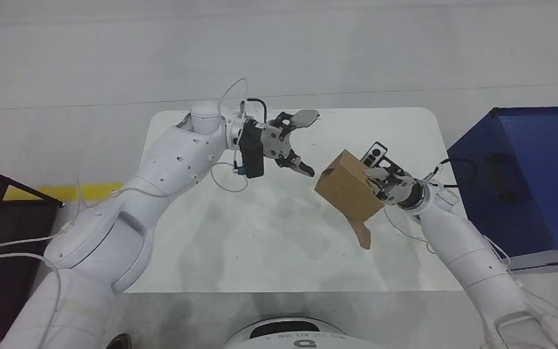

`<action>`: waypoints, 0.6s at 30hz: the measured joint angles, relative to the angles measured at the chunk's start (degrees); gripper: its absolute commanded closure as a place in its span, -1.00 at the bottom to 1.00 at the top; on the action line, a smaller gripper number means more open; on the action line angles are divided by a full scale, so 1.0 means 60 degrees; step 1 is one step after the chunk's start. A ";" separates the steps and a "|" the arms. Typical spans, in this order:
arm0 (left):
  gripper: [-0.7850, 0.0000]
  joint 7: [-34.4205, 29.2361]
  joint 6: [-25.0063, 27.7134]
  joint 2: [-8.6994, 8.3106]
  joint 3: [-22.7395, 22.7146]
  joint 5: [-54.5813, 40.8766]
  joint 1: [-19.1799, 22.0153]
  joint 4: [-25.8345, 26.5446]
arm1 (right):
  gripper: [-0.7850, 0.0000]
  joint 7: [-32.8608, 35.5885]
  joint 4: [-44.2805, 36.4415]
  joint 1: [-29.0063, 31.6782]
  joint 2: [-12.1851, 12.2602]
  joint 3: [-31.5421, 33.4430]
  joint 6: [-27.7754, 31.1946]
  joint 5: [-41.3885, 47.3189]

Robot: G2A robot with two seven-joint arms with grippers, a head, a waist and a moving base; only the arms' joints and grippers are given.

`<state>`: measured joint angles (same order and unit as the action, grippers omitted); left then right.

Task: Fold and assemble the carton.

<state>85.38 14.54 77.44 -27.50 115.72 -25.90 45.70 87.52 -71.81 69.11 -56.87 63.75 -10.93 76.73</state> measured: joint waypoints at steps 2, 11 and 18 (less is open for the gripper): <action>-1.00 -0.0050 0.0137 0.0006 0.0086 0.0197 -0.0015 0.0129 | 1.00 -0.0251 -0.0170 0.0083 -0.0010 0.0035 -0.0018 0.0006; -1.00 0.0255 0.0229 0.0072 -0.0230 -0.0483 -0.0002 -0.0111 | 1.00 -0.0519 -0.0532 0.0392 -0.0041 0.0258 -0.0098 -0.0113; -1.00 0.0222 0.0278 0.0108 -0.0283 -0.0295 0.0188 -0.0062 | 1.00 -0.0531 -0.0632 0.0487 -0.0080 0.0338 -0.0160 -0.0314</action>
<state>86.72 16.21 78.09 -29.19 113.95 -24.77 45.33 84.34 -75.60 72.03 -57.34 65.78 -11.89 74.85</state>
